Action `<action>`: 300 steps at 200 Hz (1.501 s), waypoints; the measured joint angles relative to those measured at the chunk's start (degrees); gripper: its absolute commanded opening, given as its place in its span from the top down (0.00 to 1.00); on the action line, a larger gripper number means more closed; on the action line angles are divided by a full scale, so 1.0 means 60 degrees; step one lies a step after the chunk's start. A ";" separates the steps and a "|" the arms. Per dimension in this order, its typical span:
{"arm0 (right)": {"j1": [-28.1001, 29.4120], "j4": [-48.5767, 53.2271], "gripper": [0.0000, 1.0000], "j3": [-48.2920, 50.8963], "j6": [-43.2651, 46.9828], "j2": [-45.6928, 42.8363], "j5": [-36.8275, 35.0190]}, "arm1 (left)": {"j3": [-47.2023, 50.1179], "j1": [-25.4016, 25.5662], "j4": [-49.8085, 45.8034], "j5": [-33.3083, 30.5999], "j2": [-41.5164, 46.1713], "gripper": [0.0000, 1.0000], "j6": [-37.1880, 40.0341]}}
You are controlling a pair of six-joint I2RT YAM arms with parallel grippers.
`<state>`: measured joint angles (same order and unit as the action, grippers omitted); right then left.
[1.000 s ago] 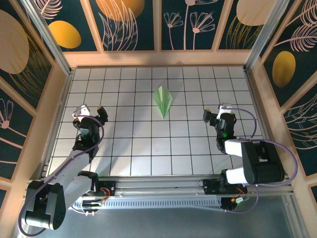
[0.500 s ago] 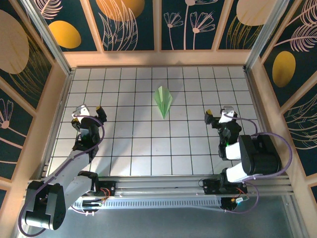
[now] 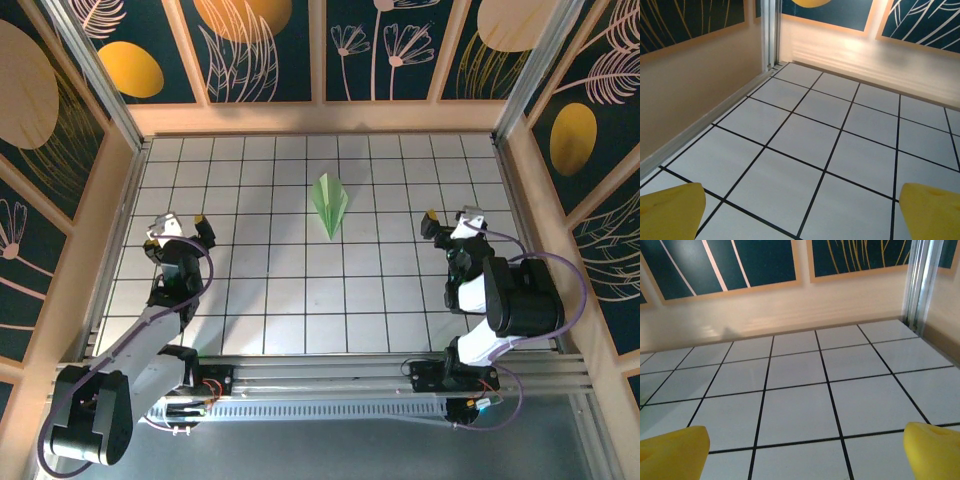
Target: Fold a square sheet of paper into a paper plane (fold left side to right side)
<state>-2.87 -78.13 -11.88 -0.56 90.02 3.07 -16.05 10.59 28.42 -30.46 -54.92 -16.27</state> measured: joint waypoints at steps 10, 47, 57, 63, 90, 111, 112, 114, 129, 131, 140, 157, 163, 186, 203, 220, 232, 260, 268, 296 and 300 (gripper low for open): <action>0.0000 0.0091 0.01 0.0000 -0.0011 0.0000 0.0000 | 0.0025 0.0000 0.0113 0.0015 -0.0076 0.01 0.0109; 0.0022 0.0226 0.01 0.0000 -0.0040 0.0000 -0.0066 | 0.0117 0.0000 0.0867 0.0248 -0.0546 0.01 0.0634; 0.0033 0.0244 0.01 0.0000 -0.0036 0.0000 -0.0073 | 0.0189 0.0004 0.1151 0.0342 -0.0732 0.01 0.0871; 0.0040 0.0262 0.01 0.0000 -0.0036 0.0000 -0.0076 | 0.0255 0.0000 0.1377 0.0419 -0.0852 0.01 0.1005; 0.0040 0.0280 0.01 0.0004 -0.0036 0.0000 -0.0098 | 0.0474 0.0000 0.2215 0.0659 -0.1508 0.01 0.1621; 0.0040 0.0280 0.01 0.0000 -0.0040 0.0000 -0.0102 | 0.0579 0.0004 0.2987 0.0863 -0.2142 0.01 0.2036; 0.0040 0.0280 0.01 0.0000 -0.0036 0.0000 -0.0102 | 0.0590 0.0004 0.3020 0.0863 -0.2164 0.01 0.2044; 0.0040 0.0280 0.01 0.0000 -0.0036 0.0000 -0.0102 | 0.0608 0.0004 0.3115 0.0900 -0.2240 0.01 0.2076; 0.0040 0.0280 0.01 0.0000 -0.0040 0.0000 -0.0102 | 0.0769 0.0000 0.3694 0.1086 -0.2612 0.01 0.2266; 0.0040 0.0280 0.01 0.0000 -0.0040 0.0000 -0.0106 | 0.0787 0.0004 0.3741 0.1096 -0.2637 0.01 0.2291; 0.0040 0.0280 0.01 0.0000 -0.0036 0.0000 -0.0106 | 0.0878 0.0000 0.4065 0.1268 -0.2783 0.01 0.2390; 0.0058 0.0280 0.01 0.0000 -0.0040 0.0000 -0.0106 | 0.1027 0.0000 0.4783 0.1519 -0.2987 0.01 0.2550; 0.0058 0.0280 0.01 0.0000 -0.0036 0.0000 -0.0106 | 0.1049 0.0000 0.4983 0.1592 -0.3049 0.01 0.2616; 0.0058 0.0280 0.01 0.0000 -0.0040 0.0000 -0.0106 | 0.1071 0.0000 0.5883 0.1916 -0.3421 0.01 0.2871; 0.0066 0.0280 0.01 0.0004 -0.0040 0.0000 -0.0106 | 0.1071 0.0000 0.6484 0.2087 -0.3840 0.01 0.3045; 0.0066 0.0280 0.01 0.0004 -0.0040 0.0000 -0.0106 | 0.1071 -0.0040 0.6856 0.2200 -0.4244 0.01 0.3155; 0.0066 0.0280 0.01 0.0000 -0.0036 0.0000 -0.0109 | 0.1129 -0.0098 0.7023 0.2324 -0.4269 0.01 0.3213; 0.0066 0.0280 0.01 0.0000 -0.0036 0.0000 -0.0109 | 0.1432 -0.0160 0.7639 0.2495 -0.4269 0.01 0.3220; 0.0066 0.0280 0.01 0.0000 -0.0036 0.0000 -0.0109 | 0.1483 -0.0157 0.7701 0.2528 -0.4269 0.01 0.3220; 0.0066 0.0280 0.01 0.0000 -0.0040 0.0000 -0.0109 | 0.1508 -0.0160 0.7876 0.2583 -0.4269 0.01 0.3224; 0.0066 0.0280 0.01 0.0000 -0.0040 0.0000 -0.0109 | 0.1508 -0.0160 0.7898 0.2586 -0.4269 0.01 0.3224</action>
<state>-2.48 -76.44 -11.88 -0.80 90.02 2.42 -7.01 9.63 75.81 -14.94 -80.53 3.07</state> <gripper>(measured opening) 0.992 0.988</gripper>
